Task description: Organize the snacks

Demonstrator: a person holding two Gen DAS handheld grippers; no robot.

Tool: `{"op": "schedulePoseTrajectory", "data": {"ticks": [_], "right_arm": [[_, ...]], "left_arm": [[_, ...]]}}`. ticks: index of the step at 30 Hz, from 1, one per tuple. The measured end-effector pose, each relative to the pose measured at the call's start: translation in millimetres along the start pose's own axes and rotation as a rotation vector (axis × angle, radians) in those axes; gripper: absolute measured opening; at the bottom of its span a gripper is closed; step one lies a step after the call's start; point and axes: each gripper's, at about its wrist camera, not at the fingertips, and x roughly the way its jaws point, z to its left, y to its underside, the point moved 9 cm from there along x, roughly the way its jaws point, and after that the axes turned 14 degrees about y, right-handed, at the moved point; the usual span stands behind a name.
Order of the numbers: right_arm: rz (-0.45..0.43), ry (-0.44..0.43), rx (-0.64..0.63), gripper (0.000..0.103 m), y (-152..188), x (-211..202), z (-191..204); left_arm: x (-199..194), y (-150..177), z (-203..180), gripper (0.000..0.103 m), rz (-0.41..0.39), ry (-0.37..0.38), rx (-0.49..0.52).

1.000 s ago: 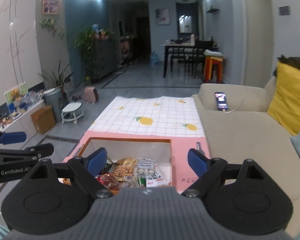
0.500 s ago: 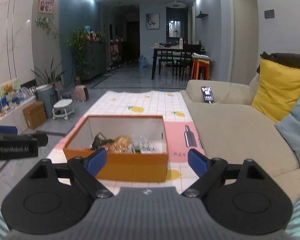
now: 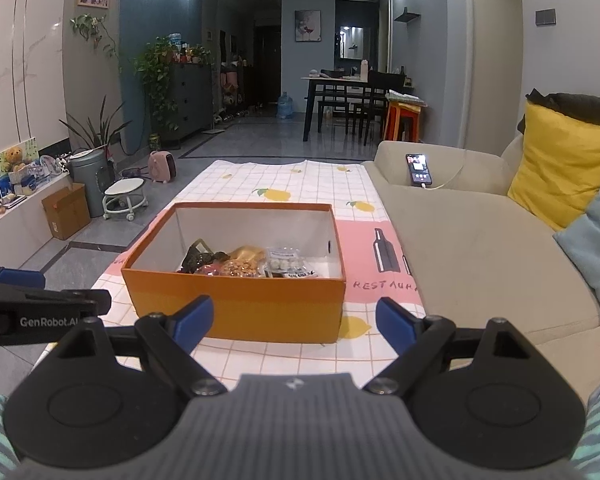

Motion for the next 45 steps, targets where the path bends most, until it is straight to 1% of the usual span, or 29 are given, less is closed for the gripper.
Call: {"op": "schedulePoseTrajectory", "data": {"ticks": [9, 45], "right_arm": [[-0.011, 0.007, -0.024, 0.085, -0.4, 0.0, 5.3], [-0.015, -0.003, -0.035, 0.086, 1.0, -4.2, 6.8]], "left_arm": [[-2.6, -1.1, -1.0, 0.089, 0.0, 0.005, -0.006], [-4.0, -3.6, -2.3, 0.089, 0.004, 0.001, -0.025]]}}
